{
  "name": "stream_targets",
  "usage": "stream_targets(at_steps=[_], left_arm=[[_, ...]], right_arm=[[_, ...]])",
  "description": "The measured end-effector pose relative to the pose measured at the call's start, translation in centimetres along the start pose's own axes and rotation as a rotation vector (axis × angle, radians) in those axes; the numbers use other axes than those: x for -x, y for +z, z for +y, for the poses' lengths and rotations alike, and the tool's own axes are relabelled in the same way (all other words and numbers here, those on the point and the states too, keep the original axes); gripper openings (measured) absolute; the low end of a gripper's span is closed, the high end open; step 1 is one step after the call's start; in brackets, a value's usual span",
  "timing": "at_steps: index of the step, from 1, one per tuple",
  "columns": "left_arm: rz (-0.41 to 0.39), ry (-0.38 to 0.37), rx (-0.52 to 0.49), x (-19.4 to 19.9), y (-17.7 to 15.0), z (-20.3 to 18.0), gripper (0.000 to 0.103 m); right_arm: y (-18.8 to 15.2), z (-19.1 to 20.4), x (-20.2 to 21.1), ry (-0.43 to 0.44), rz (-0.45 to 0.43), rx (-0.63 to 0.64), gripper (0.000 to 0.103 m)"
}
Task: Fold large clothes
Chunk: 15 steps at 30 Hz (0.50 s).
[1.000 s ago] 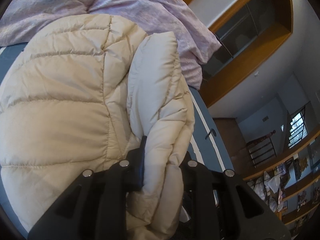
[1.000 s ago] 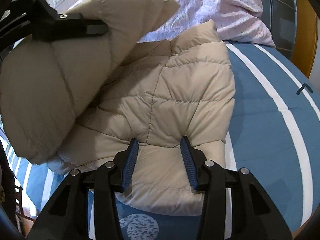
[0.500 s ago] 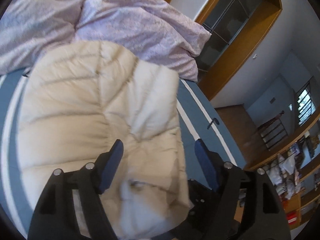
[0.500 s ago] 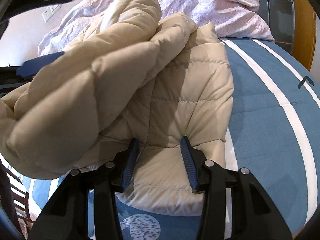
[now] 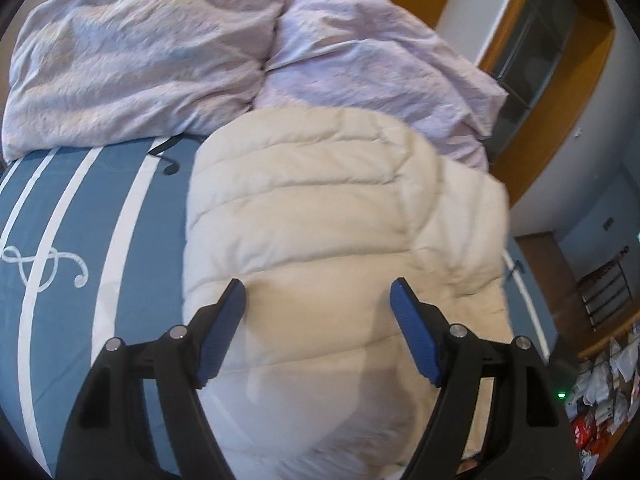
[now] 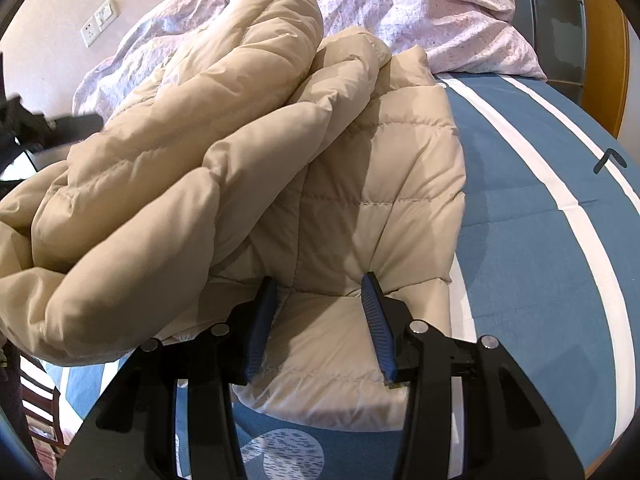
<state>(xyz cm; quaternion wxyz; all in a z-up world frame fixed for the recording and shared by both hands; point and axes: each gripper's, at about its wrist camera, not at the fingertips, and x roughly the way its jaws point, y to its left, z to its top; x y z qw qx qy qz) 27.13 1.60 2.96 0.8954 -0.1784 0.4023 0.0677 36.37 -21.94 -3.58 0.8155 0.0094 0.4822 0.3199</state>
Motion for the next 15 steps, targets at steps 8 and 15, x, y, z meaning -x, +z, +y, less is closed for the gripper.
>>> stream_targets(at_steps=[8, 15], left_arm=[[0.003, 0.028, -0.068, -1.9, -1.7, -1.7, 0.077], [0.019, 0.024, -0.088, -3.9, -2.8, -3.0, 0.078]], right_arm=[[-0.2, 0.0, 0.6, -0.012, -0.019, 0.010, 0.046], [0.3, -1.4, 2.0, -0.118, -0.074, 0.022, 0.046]])
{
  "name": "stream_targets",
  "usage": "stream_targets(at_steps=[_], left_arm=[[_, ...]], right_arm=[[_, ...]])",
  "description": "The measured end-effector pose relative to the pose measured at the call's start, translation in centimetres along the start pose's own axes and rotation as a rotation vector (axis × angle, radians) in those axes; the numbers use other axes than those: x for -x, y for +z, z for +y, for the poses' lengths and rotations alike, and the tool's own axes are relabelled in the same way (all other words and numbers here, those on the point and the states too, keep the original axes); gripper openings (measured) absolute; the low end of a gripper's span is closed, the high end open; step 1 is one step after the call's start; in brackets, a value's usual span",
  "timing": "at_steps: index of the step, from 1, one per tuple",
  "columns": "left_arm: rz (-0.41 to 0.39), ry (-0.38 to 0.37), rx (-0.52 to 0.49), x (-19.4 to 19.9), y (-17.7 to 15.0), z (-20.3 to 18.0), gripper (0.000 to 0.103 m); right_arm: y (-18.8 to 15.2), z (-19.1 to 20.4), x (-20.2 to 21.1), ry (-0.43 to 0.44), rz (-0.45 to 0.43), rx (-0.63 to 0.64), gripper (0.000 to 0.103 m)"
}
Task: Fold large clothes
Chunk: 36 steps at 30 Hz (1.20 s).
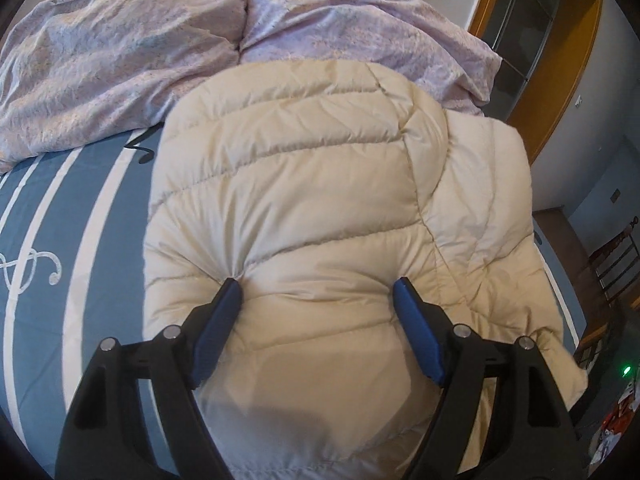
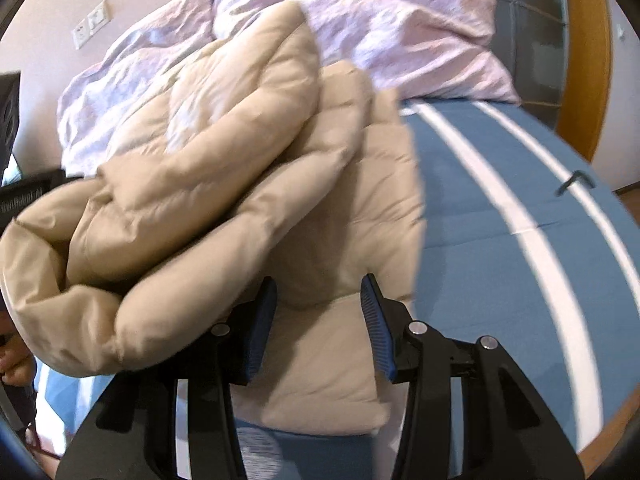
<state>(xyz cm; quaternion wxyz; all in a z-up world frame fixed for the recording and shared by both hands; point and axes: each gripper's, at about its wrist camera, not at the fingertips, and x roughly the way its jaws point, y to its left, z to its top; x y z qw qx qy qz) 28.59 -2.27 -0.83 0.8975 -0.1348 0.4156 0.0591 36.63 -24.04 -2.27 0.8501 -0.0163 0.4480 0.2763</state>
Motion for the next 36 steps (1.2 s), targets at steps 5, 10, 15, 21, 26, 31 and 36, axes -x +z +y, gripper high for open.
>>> stream_targets(at_steps=[5, 10, 15, 21, 26, 31, 36], left_arm=[[0.006, -0.009, -0.005, -1.0, -0.2, -0.5, 0.078], [0.005, -0.018, -0.011, -1.8, -0.4, -0.9, 0.079], [0.002, -0.018, -0.016, -2.2, -0.5, -1.1, 0.080], [0.000, -0.014, -0.023, -2.3, -0.5, -1.1, 0.080], [0.000, -0.014, -0.023, -2.3, -0.4, -1.1, 0.080], [0.001, -0.018, -0.026, -2.4, -0.4, -1.3, 0.080], [-0.002, -0.021, -0.029, -2.7, -0.3, -1.6, 0.080]], right_arm=[[0.9, -3.6, 0.4, -0.076, -0.007, -0.068, 0.046], [3.3, -6.0, 1.6, -0.074, -0.055, -0.121, 0.046], [6.4, -5.5, 3.1, -0.016, -0.128, -0.106, 0.044], [10.7, -2.9, 3.6, 0.130, -0.172, -0.075, 0.040], [13.1, 0.0, 2.9, 0.189, -0.179, -0.014, 0.037], [13.7, 1.1, 2.2, 0.229, -0.186, 0.010, 0.031], [13.6, 2.5, 2.5, 0.242, -0.220, 0.086, 0.030]])
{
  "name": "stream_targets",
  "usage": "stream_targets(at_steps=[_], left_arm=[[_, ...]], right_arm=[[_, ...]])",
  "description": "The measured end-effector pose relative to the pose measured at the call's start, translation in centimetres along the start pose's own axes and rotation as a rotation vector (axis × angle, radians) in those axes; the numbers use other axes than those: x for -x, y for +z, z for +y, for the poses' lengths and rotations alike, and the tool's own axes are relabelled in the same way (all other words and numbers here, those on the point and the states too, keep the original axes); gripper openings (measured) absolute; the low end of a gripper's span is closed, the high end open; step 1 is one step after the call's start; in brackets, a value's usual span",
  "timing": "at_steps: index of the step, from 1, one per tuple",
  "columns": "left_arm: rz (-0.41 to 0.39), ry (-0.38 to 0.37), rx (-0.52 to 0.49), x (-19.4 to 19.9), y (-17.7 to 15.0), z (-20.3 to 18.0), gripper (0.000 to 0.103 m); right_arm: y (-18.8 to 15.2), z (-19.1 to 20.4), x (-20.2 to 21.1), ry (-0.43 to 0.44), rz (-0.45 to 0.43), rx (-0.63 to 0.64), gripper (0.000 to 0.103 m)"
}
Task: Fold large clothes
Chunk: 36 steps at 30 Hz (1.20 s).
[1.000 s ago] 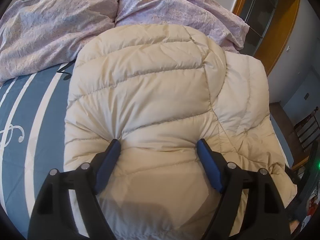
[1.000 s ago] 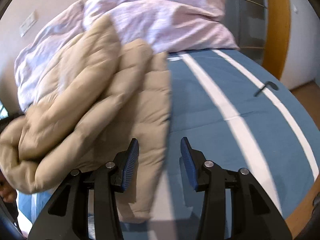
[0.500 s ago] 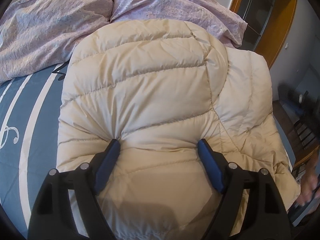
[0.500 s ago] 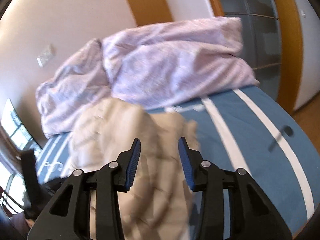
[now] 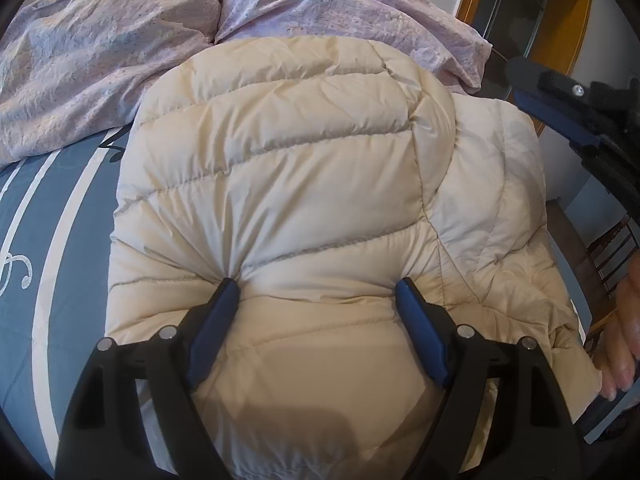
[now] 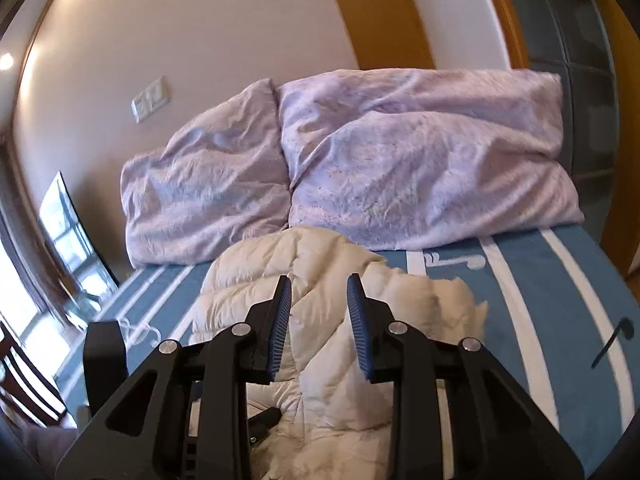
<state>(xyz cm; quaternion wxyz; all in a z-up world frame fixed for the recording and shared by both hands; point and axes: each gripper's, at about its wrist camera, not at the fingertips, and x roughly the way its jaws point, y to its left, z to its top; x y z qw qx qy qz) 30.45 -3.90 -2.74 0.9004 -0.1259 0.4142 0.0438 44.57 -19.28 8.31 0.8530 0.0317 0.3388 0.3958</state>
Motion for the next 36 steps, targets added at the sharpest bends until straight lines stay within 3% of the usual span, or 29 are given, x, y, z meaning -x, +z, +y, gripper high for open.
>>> stream_targets(at_steps=[5, 11, 22, 32, 36], left_arm=[[-0.004, -0.009, 0.006, -0.1, 0.1, 0.0, 0.081], [-0.010, -0.024, -0.003, 0.0, 0.2, -0.3, 0.082], [-0.018, -0.034, -0.007, 0.0, 0.5, -0.7, 0.082], [-0.027, -0.082, 0.015, 2.9, 1.9, 0.4, 0.077], [-0.061, -0.041, -0.003, 4.4, 3.3, 1.3, 0.077]], right_arm=[[-1.5, -1.6, -3.7, -0.196, 0.129, 0.006, 0.026], [-4.1, -4.1, -6.1, -0.246, 0.219, -0.042, 0.019], [-5.9, -6.1, -8.3, -0.255, 0.312, -0.092, 0.018], [-6.4, -6.0, -8.3, -0.282, 0.305, -0.068, 0.018], [-6.4, -6.0, -8.3, -0.284, 0.300, -0.069, 0.018]])
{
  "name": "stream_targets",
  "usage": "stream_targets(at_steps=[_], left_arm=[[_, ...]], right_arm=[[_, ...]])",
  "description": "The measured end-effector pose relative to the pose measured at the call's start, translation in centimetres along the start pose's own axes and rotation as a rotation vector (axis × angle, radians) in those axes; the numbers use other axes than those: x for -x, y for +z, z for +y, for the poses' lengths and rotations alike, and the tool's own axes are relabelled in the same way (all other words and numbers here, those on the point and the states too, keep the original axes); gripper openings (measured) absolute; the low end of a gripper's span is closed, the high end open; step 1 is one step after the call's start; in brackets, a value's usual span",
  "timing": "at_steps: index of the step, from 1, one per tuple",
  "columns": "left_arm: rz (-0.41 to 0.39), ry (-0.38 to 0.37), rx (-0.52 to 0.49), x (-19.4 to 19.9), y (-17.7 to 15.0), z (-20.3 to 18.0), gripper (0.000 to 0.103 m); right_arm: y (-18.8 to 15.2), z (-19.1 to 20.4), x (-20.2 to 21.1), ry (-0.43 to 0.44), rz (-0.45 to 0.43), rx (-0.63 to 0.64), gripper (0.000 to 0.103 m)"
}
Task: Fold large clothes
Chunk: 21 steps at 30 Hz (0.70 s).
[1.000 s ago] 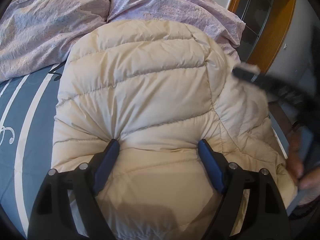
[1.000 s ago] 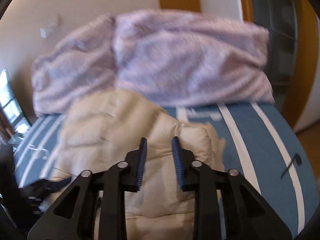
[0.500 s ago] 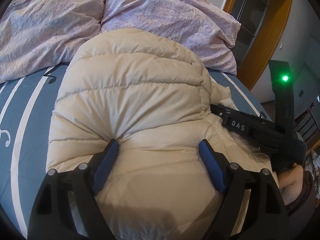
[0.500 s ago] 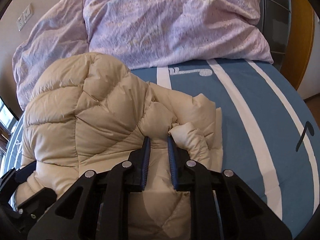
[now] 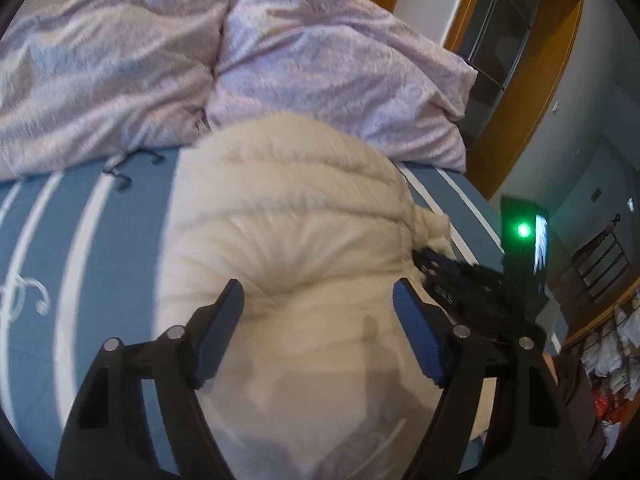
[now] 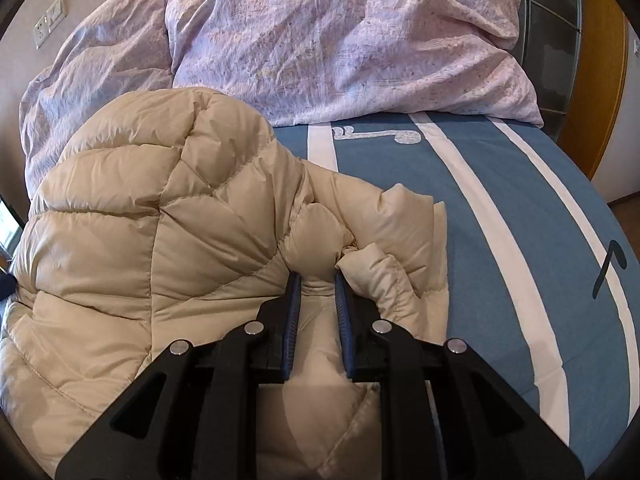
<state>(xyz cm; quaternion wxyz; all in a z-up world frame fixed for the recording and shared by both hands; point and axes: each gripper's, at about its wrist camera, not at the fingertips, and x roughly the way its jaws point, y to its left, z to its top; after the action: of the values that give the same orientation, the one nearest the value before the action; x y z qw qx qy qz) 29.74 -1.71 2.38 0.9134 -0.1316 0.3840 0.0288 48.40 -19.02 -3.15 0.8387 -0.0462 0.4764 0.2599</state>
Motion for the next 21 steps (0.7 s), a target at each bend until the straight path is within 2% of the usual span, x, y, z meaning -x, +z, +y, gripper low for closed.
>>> stream_targets(at_steps=[7, 11, 18, 21], left_arm=[[0.016, 0.113, -0.048, -1.4, 3.0, 1.8, 0.077], [0.019, 0.169, -0.096, -2.9, 3.7, 2.4, 0.077], [0.054, 0.163, -0.073, -6.5, 3.0, 3.6, 0.082], [0.043, 0.177, -0.086, -7.7, 2.2, 3.7, 0.083]], right_arm=[[-0.2, -0.3, 0.0, 0.011, -0.010, -0.014, 0.018], [-0.2, -0.3, 0.0, 0.013, -0.014, -0.017, 0.018], [-0.5, -0.3, 0.1, 0.011, -0.025, -0.025, 0.018], [-0.6, -0.4, 0.1, 0.011, -0.030, -0.029, 0.018]])
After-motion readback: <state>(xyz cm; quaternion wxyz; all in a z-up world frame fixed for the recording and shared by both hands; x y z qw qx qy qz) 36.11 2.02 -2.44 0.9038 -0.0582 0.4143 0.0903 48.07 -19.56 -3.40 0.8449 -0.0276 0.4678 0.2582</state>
